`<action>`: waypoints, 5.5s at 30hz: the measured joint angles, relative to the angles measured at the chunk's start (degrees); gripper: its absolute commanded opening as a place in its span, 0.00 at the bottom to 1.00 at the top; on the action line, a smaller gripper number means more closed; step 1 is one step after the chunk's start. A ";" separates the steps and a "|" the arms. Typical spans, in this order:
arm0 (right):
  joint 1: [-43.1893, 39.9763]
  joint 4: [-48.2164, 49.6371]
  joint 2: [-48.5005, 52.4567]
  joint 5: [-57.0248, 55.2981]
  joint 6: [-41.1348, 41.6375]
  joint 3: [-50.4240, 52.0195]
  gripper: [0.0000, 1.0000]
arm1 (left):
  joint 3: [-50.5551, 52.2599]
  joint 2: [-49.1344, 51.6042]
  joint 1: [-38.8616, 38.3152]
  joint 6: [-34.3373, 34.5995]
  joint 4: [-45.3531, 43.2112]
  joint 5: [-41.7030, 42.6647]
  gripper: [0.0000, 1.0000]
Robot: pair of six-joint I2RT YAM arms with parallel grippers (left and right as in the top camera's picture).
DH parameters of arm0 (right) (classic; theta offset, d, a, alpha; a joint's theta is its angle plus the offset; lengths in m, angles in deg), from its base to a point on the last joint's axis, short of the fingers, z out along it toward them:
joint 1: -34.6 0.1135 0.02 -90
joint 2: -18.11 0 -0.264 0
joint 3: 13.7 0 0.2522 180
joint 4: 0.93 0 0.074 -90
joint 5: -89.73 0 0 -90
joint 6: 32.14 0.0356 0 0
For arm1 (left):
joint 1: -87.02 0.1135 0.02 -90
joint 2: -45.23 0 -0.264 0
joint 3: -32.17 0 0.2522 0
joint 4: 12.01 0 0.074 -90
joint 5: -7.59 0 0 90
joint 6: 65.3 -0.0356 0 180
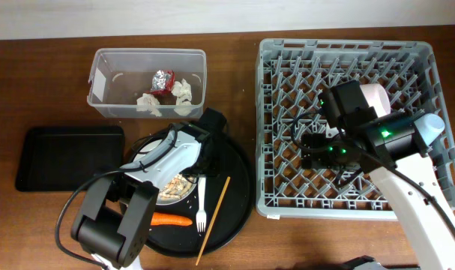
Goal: Sort waste into correct bins and load items into the dishwasher rack
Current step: 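Grasp the white plate rim with the left gripper, then lift the plate and tip the rice onto the black baking tray, then set the emptied white plate back on the round tray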
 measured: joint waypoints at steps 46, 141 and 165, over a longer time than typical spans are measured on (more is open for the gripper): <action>0.00 -0.42 0.00 0.00 -0.04 0.00 0.86 | 1.90 -1.38 -0.61 -0.15 1.81 -4.20 0.00; 0.00 -3.41 0.00 0.00 0.00 0.00 0.82 | -9.18 -10.03 68.89 -37.24 12.44 70.27 0.00; 0.00 -3.65 0.00 0.02 0.00 0.00 0.83 | 0.52 -27.50 18.16 -33.40 14.73 36.46 0.00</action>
